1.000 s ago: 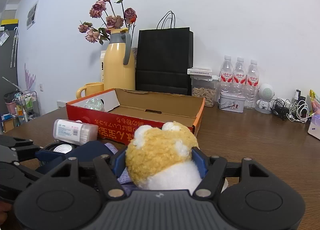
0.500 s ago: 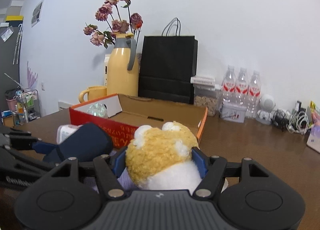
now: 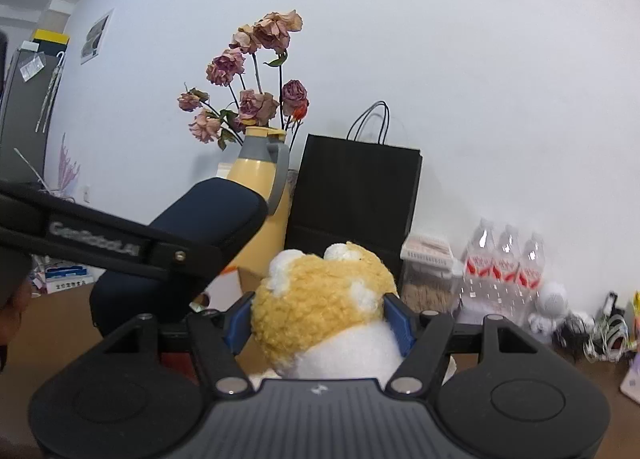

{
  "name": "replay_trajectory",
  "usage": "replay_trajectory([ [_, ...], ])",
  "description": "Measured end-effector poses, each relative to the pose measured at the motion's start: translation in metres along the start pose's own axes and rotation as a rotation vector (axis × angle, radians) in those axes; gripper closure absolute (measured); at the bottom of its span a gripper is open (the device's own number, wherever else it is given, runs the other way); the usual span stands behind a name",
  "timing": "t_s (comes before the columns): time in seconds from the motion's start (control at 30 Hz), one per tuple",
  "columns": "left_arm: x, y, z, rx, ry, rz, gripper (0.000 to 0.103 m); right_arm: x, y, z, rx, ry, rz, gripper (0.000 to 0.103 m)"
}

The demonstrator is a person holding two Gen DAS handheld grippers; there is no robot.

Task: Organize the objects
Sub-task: 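Carry the plush toy and navy pouch into the box and release both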

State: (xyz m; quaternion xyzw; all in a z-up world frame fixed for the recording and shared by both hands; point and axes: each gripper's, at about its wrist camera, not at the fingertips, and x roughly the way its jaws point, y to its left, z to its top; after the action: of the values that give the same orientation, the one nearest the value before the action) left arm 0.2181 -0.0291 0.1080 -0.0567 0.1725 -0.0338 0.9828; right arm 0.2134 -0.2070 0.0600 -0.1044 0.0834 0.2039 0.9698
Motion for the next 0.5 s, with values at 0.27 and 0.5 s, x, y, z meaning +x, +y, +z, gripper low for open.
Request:
replay_trajectory([
  [0.27,0.083,0.022,0.008,-0.053,0.070,0.061,0.038,0.090,0.004,0.001,-0.005,0.085,-0.010,0.037],
  [0.5,0.131,0.037,-0.002,-0.068,0.144,0.105,0.038,0.122,-0.007,-0.019,0.048,0.143,-0.008,0.037],
])
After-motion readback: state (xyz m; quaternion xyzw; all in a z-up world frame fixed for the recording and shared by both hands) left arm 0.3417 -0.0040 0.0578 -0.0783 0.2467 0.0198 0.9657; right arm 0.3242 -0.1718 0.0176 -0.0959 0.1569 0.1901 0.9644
